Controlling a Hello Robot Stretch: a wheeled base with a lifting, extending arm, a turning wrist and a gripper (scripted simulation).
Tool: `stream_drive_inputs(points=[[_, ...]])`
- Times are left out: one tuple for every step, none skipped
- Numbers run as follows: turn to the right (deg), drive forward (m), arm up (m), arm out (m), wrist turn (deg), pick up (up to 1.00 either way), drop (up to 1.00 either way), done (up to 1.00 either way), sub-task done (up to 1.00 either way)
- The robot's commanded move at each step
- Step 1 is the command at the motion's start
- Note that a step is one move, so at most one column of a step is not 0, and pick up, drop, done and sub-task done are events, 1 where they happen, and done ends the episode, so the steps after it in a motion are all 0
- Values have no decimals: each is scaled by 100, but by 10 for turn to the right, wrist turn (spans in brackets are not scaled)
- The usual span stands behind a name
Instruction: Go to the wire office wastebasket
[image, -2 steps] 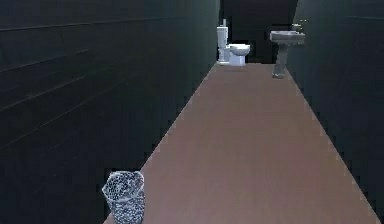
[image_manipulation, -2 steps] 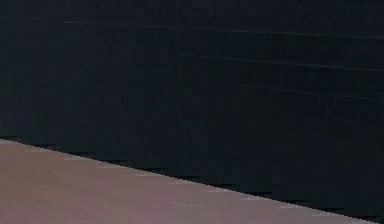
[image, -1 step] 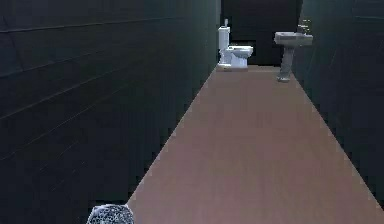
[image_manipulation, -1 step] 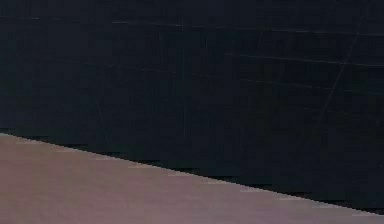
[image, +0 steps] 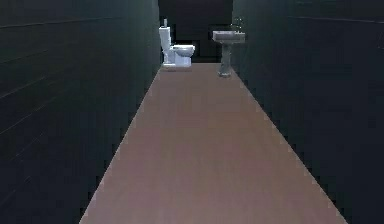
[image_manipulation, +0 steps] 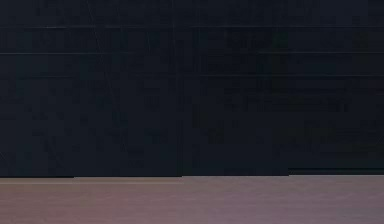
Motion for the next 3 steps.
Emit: stream_drive_inputs(points=[[0,5,0,0,0,0,0,0,0],[-450,0,0,0,0,0,0,0,0],[0,0,0,0,0,0,0,100,0]])
